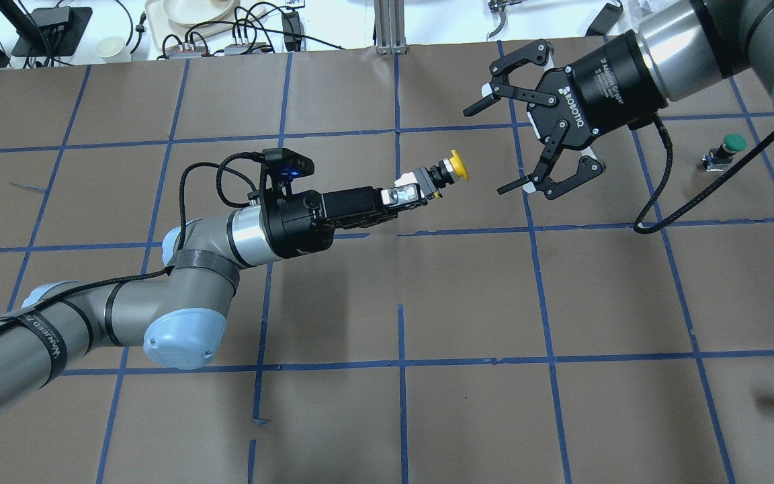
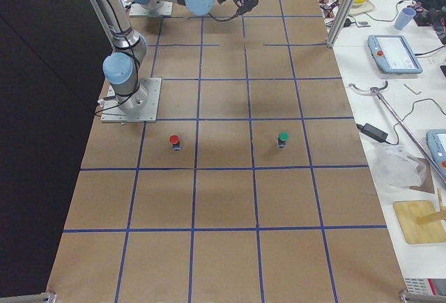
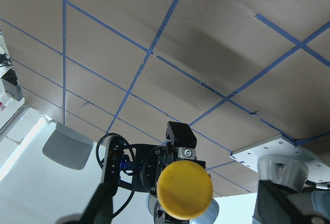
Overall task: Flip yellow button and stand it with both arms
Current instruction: 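Hold the button up with the left gripper while the right gripper approaches it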
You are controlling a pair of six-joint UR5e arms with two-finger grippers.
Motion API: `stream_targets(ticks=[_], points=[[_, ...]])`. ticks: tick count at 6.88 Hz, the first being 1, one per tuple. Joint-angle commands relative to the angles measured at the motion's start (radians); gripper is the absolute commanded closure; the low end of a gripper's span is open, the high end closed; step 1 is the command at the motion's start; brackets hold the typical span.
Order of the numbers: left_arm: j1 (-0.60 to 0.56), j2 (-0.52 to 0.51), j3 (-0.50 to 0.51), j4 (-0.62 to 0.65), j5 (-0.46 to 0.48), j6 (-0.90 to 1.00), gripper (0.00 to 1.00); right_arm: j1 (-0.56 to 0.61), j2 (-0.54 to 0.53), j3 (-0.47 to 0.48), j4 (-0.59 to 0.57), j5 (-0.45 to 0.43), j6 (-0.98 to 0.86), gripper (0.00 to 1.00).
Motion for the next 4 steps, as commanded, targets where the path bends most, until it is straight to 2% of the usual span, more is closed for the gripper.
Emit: stream_targets(ticks=[1,4], points=[[-0.007,0.0,0.006,-0.003,-0.002,-0.001,0.96,0.005,0.001,0.01,0.003,0.059,0.012,0.0],[-0.007,0.011,0.015,-0.004,-0.002,-0.032,0.96,0.014,-0.001,0.038,0.01,0.058,0.014,0.06]])
